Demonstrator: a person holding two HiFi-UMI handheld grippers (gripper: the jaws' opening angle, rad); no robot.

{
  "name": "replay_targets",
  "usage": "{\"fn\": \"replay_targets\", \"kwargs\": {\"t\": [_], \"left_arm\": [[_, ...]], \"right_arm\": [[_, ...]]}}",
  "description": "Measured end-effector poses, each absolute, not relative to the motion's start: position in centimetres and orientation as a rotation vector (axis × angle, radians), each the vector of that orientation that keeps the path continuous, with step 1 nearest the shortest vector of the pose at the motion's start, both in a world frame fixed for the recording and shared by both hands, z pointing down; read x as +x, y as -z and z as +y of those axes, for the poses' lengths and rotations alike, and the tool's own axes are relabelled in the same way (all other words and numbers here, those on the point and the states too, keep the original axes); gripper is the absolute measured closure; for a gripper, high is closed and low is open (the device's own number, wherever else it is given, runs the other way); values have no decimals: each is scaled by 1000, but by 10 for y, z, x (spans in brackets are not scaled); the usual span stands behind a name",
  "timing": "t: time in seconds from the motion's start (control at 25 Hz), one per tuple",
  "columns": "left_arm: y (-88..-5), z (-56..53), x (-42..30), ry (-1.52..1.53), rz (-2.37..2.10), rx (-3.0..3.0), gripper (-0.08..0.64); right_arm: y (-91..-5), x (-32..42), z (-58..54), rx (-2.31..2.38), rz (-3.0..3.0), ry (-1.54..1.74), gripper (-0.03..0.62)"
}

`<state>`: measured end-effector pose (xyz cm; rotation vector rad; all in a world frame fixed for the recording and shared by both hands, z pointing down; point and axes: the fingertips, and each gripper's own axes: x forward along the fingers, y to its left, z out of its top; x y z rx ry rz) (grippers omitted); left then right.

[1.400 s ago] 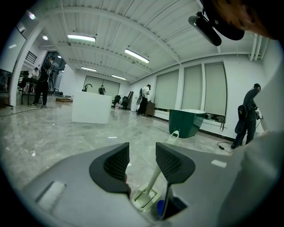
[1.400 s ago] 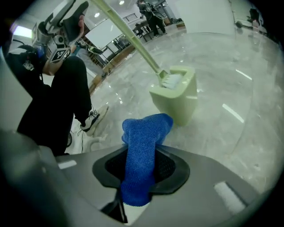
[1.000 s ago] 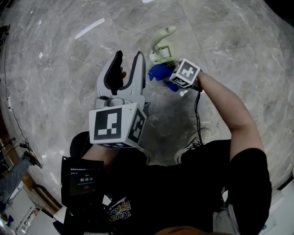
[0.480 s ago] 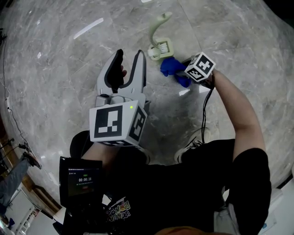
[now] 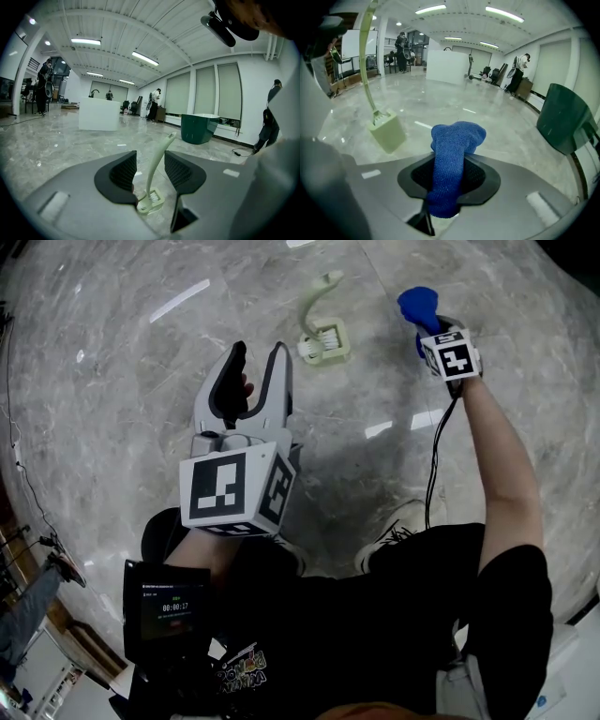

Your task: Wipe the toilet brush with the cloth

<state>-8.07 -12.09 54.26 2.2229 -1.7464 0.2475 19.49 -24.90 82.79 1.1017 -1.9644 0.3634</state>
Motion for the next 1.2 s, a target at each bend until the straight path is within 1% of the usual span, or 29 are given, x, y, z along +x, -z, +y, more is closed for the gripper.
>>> {"fn": "replay_targets", "kwargs": {"t": [0.2,0.28,0.4,0.6,0.68,0.76,0.84,0.88,0.92,0.96,1.0,1.04,1.08,1.16,1.2], "left_arm": [[-539,-126,-88,-250,-1770,2210,372],[-538,-126,-89,-251,-1775,2206,371],[-536,-126,-89,-248,-1775,2211,372],[-536,-126,-89,-241,-1770,2209,371],[-536,-126,-87,-232,-1762,2212,373],[-534,-124,-84,-218,-1751,2212,372],[-532,-121,-80,-201,-1735,2212,371],[-530,-119,-77,-199,-1727,2215,371],[-528,-116,-74,-203,-1721,2221,371],[-526,-113,-70,-211,-1717,2231,372],[-525,-109,-67,-220,-1715,2245,373],[-524,-106,-64,-232,-1719,2262,371],[-523,-101,-63,-243,-1728,2277,373],[-525,-91,-62,-257,-1746,2293,373],[-527,-85,-61,-257,-1744,2289,376]], "right_arm": [[-883,198,-211,983,-1840,-502,471],[-897,200,-198,930,-1794,-495,471],[-902,202,-194,913,-1761,-467,469],[-904,190,-188,876,-1827,-532,462],[-899,189,-188,875,-1855,-531,440],[-890,190,-187,876,-1897,-517,384],[-876,191,-186,881,-1972,-502,368],[-868,192,-185,883,-2011,-490,348],[-861,193,-183,884,-2042,-476,313],[-854,196,-179,889,-2066,-463,313],[-848,200,-176,907,-2084,-451,331],[-841,204,-174,947,-2101,-443,370],[-833,209,-175,1013,-2115,-444,426],[-813,216,-177,1182,-2145,-494,586],[-803,215,-178,1253,-2161,-538,588]]}}
